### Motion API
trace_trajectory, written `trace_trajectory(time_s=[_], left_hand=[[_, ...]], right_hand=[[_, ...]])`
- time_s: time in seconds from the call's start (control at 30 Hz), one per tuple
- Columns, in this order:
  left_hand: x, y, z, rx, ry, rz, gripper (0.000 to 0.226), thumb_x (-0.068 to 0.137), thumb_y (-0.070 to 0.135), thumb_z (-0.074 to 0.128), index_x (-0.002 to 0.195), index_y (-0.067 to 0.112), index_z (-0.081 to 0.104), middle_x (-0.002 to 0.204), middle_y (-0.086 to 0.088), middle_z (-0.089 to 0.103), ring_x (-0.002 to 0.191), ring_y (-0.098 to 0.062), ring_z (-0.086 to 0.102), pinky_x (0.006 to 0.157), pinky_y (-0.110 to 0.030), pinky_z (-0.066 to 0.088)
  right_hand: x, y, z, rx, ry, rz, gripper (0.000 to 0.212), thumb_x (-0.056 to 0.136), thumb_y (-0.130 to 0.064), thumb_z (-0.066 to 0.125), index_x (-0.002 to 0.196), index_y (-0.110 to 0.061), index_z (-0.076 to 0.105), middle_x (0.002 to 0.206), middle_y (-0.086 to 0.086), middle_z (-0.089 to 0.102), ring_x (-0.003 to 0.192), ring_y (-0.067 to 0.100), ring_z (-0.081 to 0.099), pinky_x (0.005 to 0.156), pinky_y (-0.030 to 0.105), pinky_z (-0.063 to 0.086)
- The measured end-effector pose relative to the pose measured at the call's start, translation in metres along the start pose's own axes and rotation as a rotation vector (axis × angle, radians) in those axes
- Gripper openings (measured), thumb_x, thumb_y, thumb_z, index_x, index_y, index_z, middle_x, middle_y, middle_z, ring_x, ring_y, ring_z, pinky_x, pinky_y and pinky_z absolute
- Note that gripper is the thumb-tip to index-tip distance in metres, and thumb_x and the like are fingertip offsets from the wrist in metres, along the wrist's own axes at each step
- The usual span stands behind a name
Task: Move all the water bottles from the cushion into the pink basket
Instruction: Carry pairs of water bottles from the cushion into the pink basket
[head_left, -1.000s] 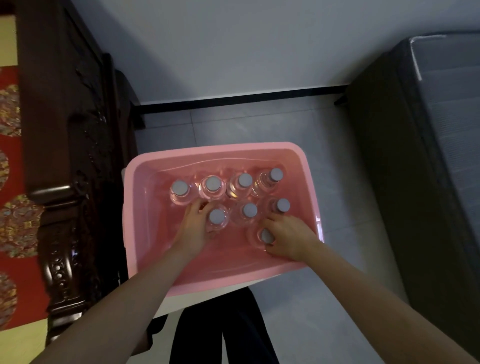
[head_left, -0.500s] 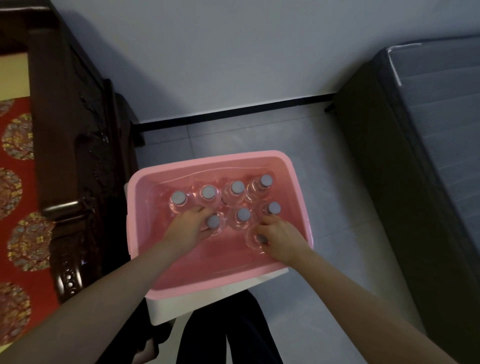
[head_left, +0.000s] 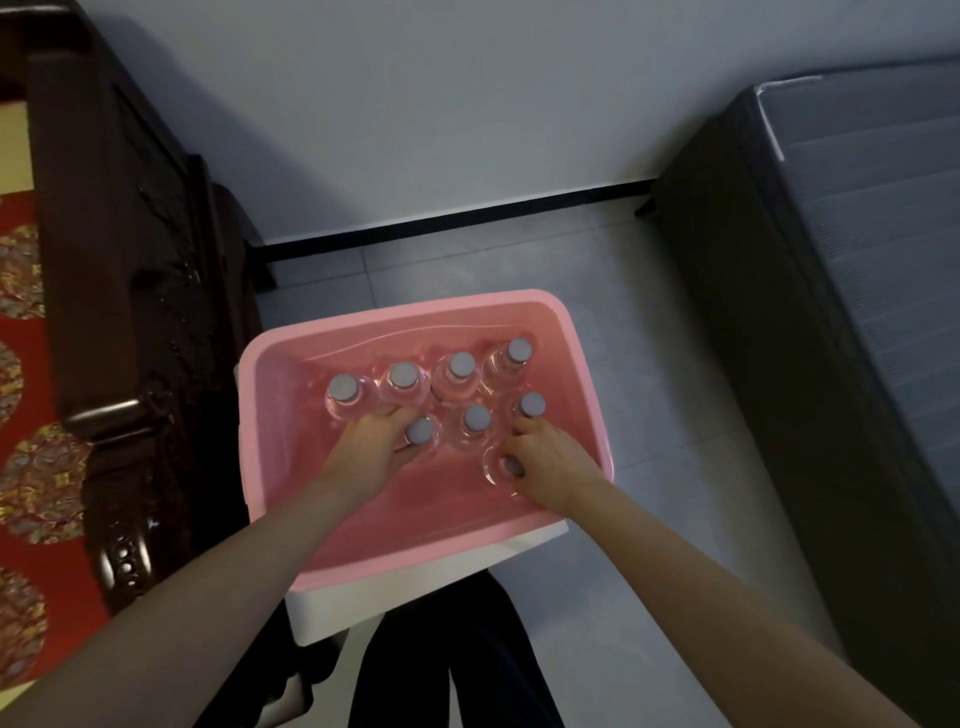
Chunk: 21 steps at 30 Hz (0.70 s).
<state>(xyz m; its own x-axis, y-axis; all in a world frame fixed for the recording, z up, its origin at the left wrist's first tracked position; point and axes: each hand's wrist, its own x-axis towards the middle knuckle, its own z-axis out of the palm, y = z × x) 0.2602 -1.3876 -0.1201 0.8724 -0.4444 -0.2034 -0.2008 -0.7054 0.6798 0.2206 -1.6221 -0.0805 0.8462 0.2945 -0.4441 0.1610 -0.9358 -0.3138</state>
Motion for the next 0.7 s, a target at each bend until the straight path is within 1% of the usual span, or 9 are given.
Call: trace_trajectory(time_s=[0.13,0.23,0.33,0.4,0.47,0.5,0.53,0.6,0.7], left_hand=[[0.0,0.001,-0.002,0.034,-0.015,-0.003,0.035,0.078,0.015,0.073,0.111,0.012,0.064,0.096,-0.008,0.065,0.084,-0.033,0.063,0.069,-0.036,0.046],[0.001,0.004,-0.008,0.063,-0.054,-0.004,0.036,0.078,0.021,0.072,0.111,0.012,0.062,0.1,-0.011,0.066,0.089,-0.035,0.063,0.071,-0.036,0.046],[0.004,0.009,-0.024,0.044,-0.124,0.004,0.048,0.078,0.029,0.074,0.122,0.017,0.059,0.113,-0.009,0.065,0.102,-0.03,0.061,0.081,-0.033,0.045],[0.007,0.017,-0.044,0.063,-0.104,0.017,0.056,0.076,0.042,0.073,0.124,0.018,0.058,0.121,-0.003,0.064,0.109,-0.024,0.06,0.089,-0.03,0.044],[0.009,0.032,-0.072,0.047,-0.033,0.005,0.068,0.072,0.067,0.06,0.121,0.02,0.06,0.119,0.003,0.065,0.105,-0.019,0.062,0.09,-0.033,0.048],[0.01,0.042,-0.089,0.02,0.019,0.004,0.073,0.072,0.074,0.052,0.12,0.02,0.061,0.118,0.003,0.066,0.105,-0.018,0.062,0.09,-0.033,0.048],[0.011,0.05,-0.103,-0.002,0.078,0.01,0.07,0.076,0.072,0.048,0.119,0.019,0.062,0.117,0.002,0.067,0.106,-0.017,0.062,0.092,-0.031,0.047],[0.017,0.071,-0.136,-0.028,0.214,0.04,0.059,0.084,0.061,0.045,0.117,0.016,0.064,0.118,-0.001,0.067,0.111,-0.018,0.061,0.097,-0.029,0.042],[0.017,0.106,-0.188,-0.094,0.411,0.059,0.048,0.092,0.047,0.044,0.118,0.011,0.063,0.119,-0.004,0.066,0.114,-0.02,0.059,0.098,-0.027,0.039]], right_hand=[[-0.002,0.0,0.005,0.041,0.03,0.001,0.013,0.078,-0.003,0.057,0.087,-0.002,0.067,0.097,0.014,0.055,0.089,0.033,0.053,0.06,0.035,0.035],[-0.004,0.0,0.006,0.067,0.013,0.023,0.023,0.077,-0.008,0.059,0.099,-0.004,0.066,0.103,0.012,0.056,0.094,0.031,0.054,0.063,0.033,0.039],[-0.008,-0.002,-0.011,0.161,0.047,0.078,0.035,0.078,-0.018,0.062,0.111,-0.009,0.063,0.109,0.008,0.057,0.098,0.029,0.057,0.068,0.033,0.045],[-0.011,-0.004,-0.032,0.241,0.133,0.122,0.042,0.077,-0.024,0.065,0.118,-0.016,0.064,0.11,0.003,0.059,0.1,0.023,0.056,0.075,0.03,0.045],[-0.014,-0.012,-0.06,0.248,0.276,0.147,0.046,0.078,-0.04,0.058,0.12,-0.023,0.064,0.11,0.001,0.061,0.1,0.021,0.056,0.076,0.026,0.041],[-0.014,-0.017,-0.076,0.237,0.338,0.15,0.049,0.078,-0.044,0.053,0.119,-0.021,0.065,0.111,0.003,0.062,0.101,0.022,0.057,0.077,0.027,0.041],[-0.014,-0.022,-0.09,0.229,0.383,0.15,0.049,0.078,-0.044,0.052,0.117,-0.018,0.065,0.113,0.004,0.062,0.104,0.024,0.057,0.08,0.029,0.043],[-0.01,-0.034,-0.123,0.204,0.464,0.123,0.05,0.078,-0.04,0.052,0.118,-0.012,0.064,0.116,0.007,0.061,0.11,0.026,0.055,0.086,0.033,0.045],[-0.009,-0.056,-0.175,0.194,0.598,0.065,0.053,0.082,-0.04,0.052,0.123,-0.008,0.06,0.123,0.009,0.058,0.119,0.026,0.049,0.097,0.036,0.042]])
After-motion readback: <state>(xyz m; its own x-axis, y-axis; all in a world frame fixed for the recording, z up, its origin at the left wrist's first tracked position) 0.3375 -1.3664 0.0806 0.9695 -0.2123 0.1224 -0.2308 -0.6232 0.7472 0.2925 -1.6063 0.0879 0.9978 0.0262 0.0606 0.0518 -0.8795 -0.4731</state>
